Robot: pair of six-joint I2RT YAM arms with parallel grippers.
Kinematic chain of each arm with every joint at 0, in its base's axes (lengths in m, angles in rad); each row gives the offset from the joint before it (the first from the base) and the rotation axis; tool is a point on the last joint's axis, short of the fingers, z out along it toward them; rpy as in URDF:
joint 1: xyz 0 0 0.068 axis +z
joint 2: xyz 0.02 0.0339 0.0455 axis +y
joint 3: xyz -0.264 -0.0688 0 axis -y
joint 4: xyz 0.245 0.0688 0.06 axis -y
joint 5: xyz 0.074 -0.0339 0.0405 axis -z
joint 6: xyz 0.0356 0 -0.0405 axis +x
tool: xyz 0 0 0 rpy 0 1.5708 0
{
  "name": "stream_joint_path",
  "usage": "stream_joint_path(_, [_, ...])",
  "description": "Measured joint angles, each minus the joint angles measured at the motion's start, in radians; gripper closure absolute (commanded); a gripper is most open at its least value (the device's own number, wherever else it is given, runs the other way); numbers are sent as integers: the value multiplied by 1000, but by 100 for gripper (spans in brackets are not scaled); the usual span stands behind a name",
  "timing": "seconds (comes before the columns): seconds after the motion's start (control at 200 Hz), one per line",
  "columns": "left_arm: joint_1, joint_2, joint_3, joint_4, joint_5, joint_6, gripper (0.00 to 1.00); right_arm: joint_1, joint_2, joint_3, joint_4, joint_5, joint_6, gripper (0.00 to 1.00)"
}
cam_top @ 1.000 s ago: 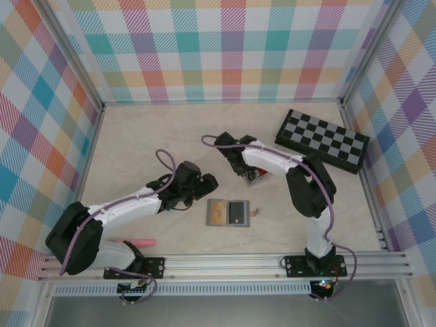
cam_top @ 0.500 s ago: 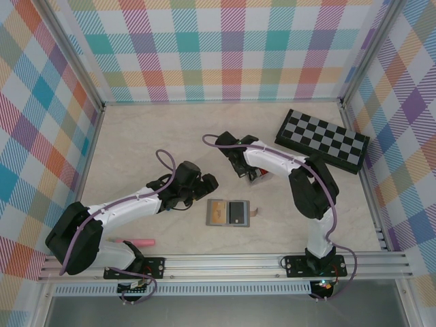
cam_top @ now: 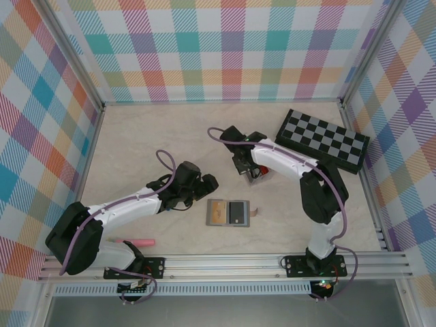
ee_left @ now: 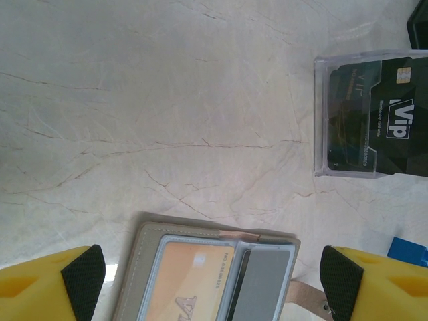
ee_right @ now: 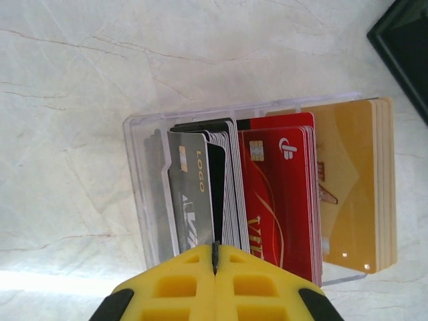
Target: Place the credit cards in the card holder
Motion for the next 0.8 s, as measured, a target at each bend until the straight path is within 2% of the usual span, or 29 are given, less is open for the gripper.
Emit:
stream_joint_path(0.36, [20, 14, 0, 27, 49, 0, 14, -64, -52, -24, 11, -172, 34, 100])
stream_joint_path(0.8, [27, 18, 0, 54, 93, 1, 14, -71, -93, -24, 14, -209, 53, 100])
